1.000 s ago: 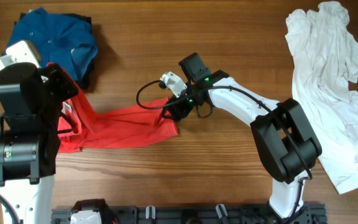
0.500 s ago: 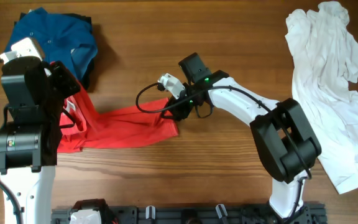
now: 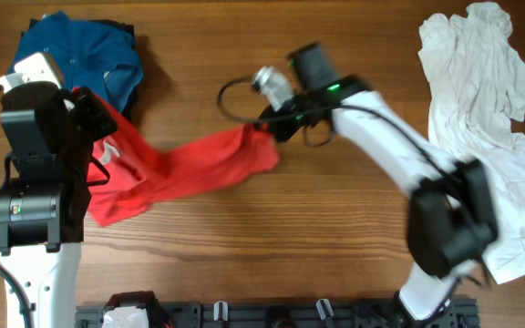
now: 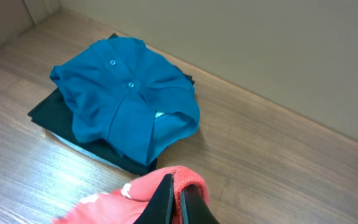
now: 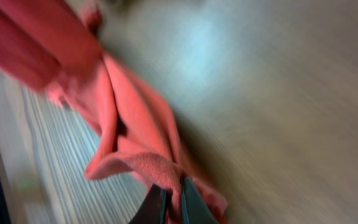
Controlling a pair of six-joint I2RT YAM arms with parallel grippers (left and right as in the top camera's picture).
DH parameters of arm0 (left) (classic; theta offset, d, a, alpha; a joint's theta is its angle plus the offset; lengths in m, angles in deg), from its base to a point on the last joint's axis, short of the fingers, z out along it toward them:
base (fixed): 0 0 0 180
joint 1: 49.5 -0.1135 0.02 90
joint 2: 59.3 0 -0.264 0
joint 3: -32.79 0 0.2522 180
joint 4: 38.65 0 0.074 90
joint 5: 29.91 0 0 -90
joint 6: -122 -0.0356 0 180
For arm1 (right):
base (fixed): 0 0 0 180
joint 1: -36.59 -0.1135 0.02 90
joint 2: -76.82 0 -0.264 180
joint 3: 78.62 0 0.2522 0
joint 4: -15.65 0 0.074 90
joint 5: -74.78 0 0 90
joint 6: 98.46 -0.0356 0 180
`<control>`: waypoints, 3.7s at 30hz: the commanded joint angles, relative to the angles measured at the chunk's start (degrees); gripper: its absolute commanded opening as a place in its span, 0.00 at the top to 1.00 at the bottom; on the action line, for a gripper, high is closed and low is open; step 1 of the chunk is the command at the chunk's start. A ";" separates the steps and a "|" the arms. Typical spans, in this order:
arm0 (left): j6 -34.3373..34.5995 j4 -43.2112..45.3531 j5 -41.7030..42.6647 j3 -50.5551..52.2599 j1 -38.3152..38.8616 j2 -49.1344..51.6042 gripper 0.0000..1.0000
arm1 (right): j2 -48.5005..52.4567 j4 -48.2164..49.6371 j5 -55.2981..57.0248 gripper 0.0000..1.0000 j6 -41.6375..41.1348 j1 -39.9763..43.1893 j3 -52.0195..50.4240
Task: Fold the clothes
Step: 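Stretch the red t-shirt between both grippers, right gripper pulling right, then lift the red t-shirt with both grippers and lay it flat forward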
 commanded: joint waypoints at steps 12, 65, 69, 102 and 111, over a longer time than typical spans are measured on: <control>0.31 7.43 -0.35 -0.66 -0.52 -4.02 0.96 | -30.75 -20.24 19.19 0.96 -11.93 30.10 2.93; 0.46 -0.31 0.52 -0.63 -0.52 6.29 0.96 | 9.16 -7.63 20.87 0.34 -10.10 33.33 -4.26; 0.46 -0.26 0.52 -0.63 -0.52 6.29 0.96 | 10.71 -7.17 18.47 0.34 -9.90 33.33 -4.26; 0.50 4.96 -1.16 -0.68 -0.52 -11.21 0.96 | -27.96 -26.23 17.14 0.96 -17.46 40.92 12.44; 0.48 -0.04 6.10 -10.97 -0.52 -22.49 0.96 | -49.03 -39.28 25.40 0.96 -18.73 40.92 24.50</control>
